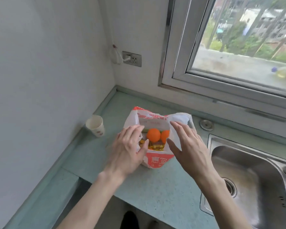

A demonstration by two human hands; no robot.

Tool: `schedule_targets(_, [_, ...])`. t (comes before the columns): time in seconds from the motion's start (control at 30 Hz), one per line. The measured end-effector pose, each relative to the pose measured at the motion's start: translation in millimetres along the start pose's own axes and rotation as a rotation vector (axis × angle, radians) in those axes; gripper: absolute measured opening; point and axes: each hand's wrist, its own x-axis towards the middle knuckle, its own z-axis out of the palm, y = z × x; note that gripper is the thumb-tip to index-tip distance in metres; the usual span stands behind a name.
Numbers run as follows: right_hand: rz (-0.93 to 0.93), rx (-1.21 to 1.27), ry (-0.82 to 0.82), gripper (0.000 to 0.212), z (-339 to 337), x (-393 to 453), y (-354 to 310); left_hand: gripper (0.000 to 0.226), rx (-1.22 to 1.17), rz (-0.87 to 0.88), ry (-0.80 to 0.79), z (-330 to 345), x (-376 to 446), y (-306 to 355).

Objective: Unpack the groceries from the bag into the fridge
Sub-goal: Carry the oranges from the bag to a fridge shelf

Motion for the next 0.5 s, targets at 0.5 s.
schedule_targets(0.5, [0.115, -0.019, -0.32, 0.051, 108.9, 86.8, 38.0, 0.042, -0.072, 0.086, -0.398, 95.8, 102.3, -77.6])
